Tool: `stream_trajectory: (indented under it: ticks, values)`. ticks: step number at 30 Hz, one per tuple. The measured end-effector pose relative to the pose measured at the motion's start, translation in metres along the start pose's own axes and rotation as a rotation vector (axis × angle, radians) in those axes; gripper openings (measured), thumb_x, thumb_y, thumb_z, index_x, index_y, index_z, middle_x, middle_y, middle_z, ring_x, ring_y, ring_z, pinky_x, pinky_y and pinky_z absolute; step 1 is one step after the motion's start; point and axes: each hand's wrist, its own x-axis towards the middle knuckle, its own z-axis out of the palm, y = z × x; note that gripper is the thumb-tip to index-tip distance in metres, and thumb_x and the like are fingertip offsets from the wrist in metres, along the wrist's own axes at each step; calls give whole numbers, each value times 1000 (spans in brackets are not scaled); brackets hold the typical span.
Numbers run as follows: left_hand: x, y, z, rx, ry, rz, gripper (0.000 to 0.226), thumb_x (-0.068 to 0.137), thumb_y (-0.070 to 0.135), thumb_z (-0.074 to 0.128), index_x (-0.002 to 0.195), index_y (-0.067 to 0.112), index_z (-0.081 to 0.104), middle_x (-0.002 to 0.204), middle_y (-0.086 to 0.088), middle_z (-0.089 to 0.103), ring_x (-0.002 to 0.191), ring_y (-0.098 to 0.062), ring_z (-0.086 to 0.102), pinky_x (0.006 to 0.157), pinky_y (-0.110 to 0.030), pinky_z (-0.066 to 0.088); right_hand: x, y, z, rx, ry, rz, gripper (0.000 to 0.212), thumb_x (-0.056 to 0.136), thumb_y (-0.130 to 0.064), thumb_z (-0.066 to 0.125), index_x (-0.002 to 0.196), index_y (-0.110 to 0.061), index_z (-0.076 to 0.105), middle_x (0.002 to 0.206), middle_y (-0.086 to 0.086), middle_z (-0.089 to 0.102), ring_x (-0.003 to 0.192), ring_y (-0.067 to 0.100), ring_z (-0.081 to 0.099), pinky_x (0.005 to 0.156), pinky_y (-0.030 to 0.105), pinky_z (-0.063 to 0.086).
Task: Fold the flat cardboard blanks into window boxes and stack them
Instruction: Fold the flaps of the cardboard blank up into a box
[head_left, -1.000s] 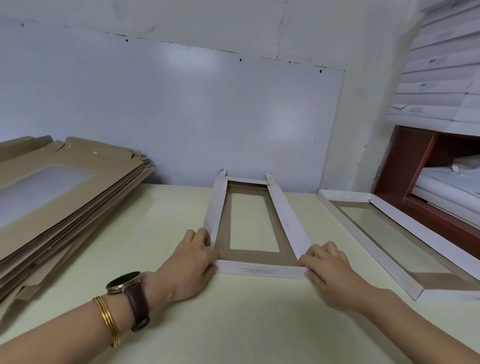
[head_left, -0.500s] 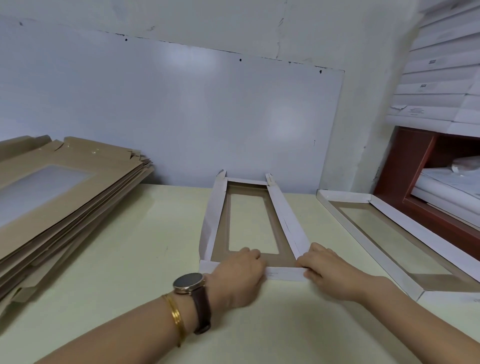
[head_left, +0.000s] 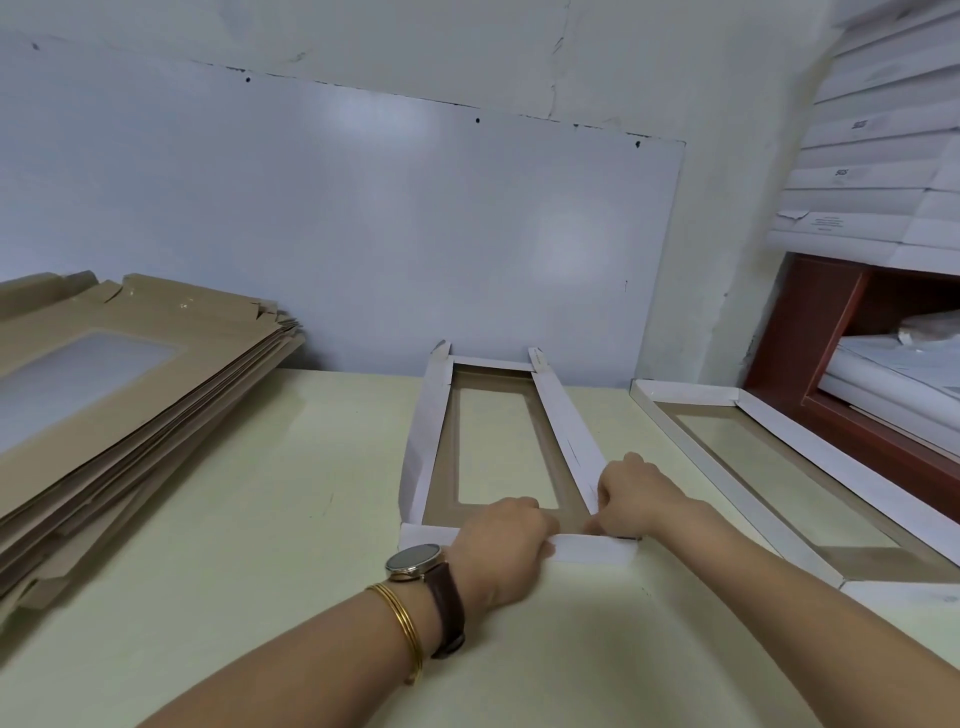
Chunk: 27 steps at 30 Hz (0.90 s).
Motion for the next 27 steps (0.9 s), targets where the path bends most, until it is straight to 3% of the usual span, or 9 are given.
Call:
stream_trajectory:
  ticks: [3, 9, 16, 18, 22, 27]
  values:
    - [1, 0, 0, -11, 7, -7, 18, 97, 19, 45, 100, 9, 60, 99, -12, 53, 95, -33, 52, 71, -37, 38, 3, 0, 4, -42, -33, 87, 42, 74, -41, 77, 90, -17, 47, 103, 4, 31, 97, 25, 42, 77, 32, 44]
    - [1, -1, 2, -31, 5, -11, 20, 97, 20, 46, 103, 10, 62, 100, -13, 53, 97, -32, 53, 73, -36, 38, 8, 2, 6, 94, -52, 179, 39, 73, -22, 81, 80, -13, 43, 113, 8, 32, 68, 20, 50, 64, 26, 44]
    - [1, 0, 2, -24, 7, -22, 21, 98, 21, 45, 104, 11, 63, 102, -12, 54, 98, -32, 53, 73, -35, 36, 13, 1, 4, 113, -92, 210, 31, 74, -16, 71, 79, -15, 40, 117, 8, 36, 83, 22, 52, 66, 26, 43]
    - [2, 1, 2, -22, 7, -31, 21, 97, 21, 46, 105, 10, 63, 103, -12, 54, 98, -32, 53, 72, -35, 36, 12, -2, 3, 66, -100, 232, 28, 71, -21, 68, 80, -18, 42, 110, 4, 39, 89, 22, 48, 72, 28, 42]
    - [2, 2, 2, -4, 9, -34, 21, 98, 21, 45, 104, 10, 62, 103, -12, 54, 98, -32, 53, 70, -34, 33, 12, -11, 3, -184, -32, 244, 17, 66, -26, 59, 77, -27, 45, 87, -1, 37, 97, 24, 30, 80, 34, 26]
    - [2, 3, 2, -6, 8, -35, 21, 98, 21, 45, 103, 9, 62, 103, -13, 54, 99, -32, 52, 71, -35, 33, 12, -22, 0, -185, -90, 187, 14, 68, -16, 51, 78, -22, 43, 86, -2, 50, 103, 25, 36, 79, 29, 34]
